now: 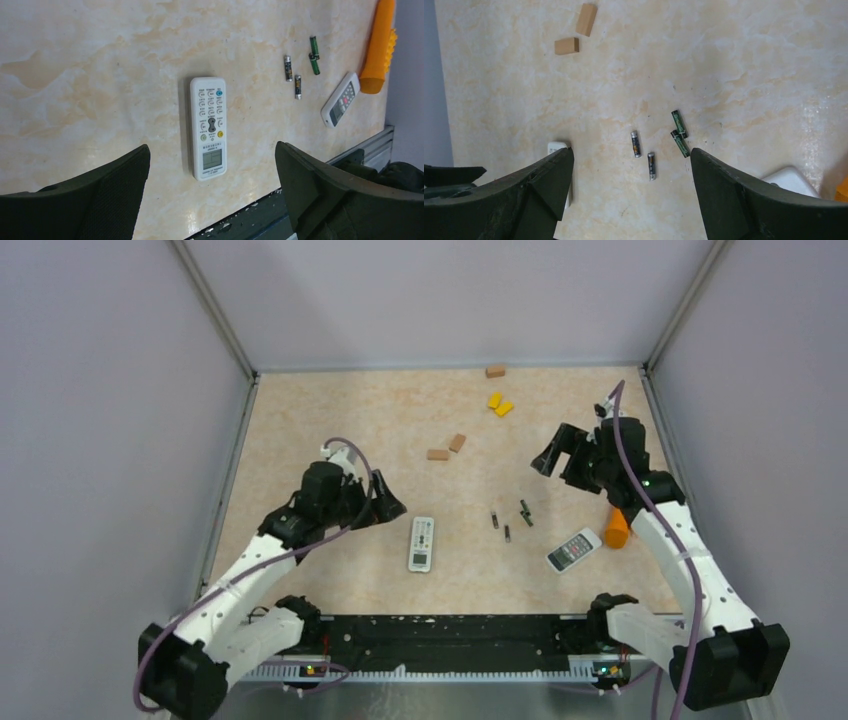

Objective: Load the batteries into the remote control
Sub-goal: Pick up the remote control from the center of the board.

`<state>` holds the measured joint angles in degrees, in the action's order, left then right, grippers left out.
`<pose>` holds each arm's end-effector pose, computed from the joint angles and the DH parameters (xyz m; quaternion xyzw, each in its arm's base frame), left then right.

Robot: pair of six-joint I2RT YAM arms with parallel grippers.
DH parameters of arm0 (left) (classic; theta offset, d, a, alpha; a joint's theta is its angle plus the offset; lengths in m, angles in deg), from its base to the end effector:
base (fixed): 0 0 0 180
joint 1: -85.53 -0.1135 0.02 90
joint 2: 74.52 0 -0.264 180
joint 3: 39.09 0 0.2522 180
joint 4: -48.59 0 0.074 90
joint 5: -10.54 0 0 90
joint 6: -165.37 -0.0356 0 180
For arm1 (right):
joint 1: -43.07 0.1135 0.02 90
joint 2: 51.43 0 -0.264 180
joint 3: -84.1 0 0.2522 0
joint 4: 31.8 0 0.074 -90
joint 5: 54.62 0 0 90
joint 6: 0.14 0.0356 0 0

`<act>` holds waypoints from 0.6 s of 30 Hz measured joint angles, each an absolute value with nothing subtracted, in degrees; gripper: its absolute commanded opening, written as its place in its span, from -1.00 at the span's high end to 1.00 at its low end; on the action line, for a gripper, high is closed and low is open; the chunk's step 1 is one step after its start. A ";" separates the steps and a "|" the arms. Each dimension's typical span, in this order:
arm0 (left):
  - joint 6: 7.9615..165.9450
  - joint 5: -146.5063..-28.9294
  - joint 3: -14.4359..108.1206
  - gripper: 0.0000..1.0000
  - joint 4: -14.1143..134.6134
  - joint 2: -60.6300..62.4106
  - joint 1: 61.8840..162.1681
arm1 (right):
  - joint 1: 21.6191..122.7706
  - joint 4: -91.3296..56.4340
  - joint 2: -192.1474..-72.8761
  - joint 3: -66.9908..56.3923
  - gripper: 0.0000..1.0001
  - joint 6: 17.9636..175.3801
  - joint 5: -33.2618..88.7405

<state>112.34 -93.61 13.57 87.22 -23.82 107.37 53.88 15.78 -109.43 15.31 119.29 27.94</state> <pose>0.1749 -0.0795 0.2616 -0.0620 0.8864 -0.3145 0.3339 0.2107 0.0449 0.3191 0.1157 0.8852 0.2082 0.3997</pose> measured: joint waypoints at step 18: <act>120.93 -67.23 24.50 -0.74 85.16 10.06 136.51 | 53.79 14.51 -114.15 18.63 -0.74 119.90 25.14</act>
<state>120.93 -67.23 24.50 85.16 10.06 136.51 53.79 14.51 -114.15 18.63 119.90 25.14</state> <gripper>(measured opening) 0.884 0.872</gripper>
